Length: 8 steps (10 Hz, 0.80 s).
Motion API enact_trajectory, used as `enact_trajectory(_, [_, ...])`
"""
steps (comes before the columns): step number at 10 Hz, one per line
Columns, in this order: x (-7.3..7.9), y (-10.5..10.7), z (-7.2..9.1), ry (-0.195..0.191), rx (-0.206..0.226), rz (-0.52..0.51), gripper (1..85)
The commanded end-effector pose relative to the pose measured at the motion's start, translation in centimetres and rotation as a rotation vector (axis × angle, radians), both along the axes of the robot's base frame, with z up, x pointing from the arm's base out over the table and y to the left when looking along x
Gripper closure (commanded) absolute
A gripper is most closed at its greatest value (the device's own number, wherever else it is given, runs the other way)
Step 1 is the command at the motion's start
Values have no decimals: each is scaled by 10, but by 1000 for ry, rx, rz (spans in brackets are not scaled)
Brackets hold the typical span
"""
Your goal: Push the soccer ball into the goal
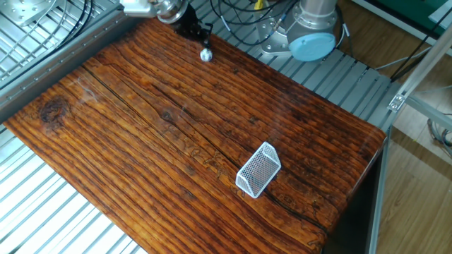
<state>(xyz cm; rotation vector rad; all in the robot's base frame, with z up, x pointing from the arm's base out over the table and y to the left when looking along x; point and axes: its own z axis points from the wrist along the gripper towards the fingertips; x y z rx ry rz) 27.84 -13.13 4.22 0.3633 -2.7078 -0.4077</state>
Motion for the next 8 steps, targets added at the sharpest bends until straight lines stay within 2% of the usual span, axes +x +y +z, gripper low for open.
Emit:
enact_trajectory(1, [24, -34, 19, -59, -138, 151, 847])
enact_trajectory(2, [24, -23, 19, -75, -91, 189, 847])
enact_trajectory(3, [15, -12, 17, -65, -49, 221, 847])
enact_trajectory(4, [27, -25, 5, -124, -89, 293, 847])
enact_trajectory(5, [46, -23, -3, -207, -98, 339, 847])
enact_trajectory(6, [53, 5, 4, -241, -35, 328, 847])
enact_trajectory(7, [68, 7, 9, -277, -92, 326, 847])
enact_trajectory(8, [81, 18, 12, -302, -98, 329, 847])
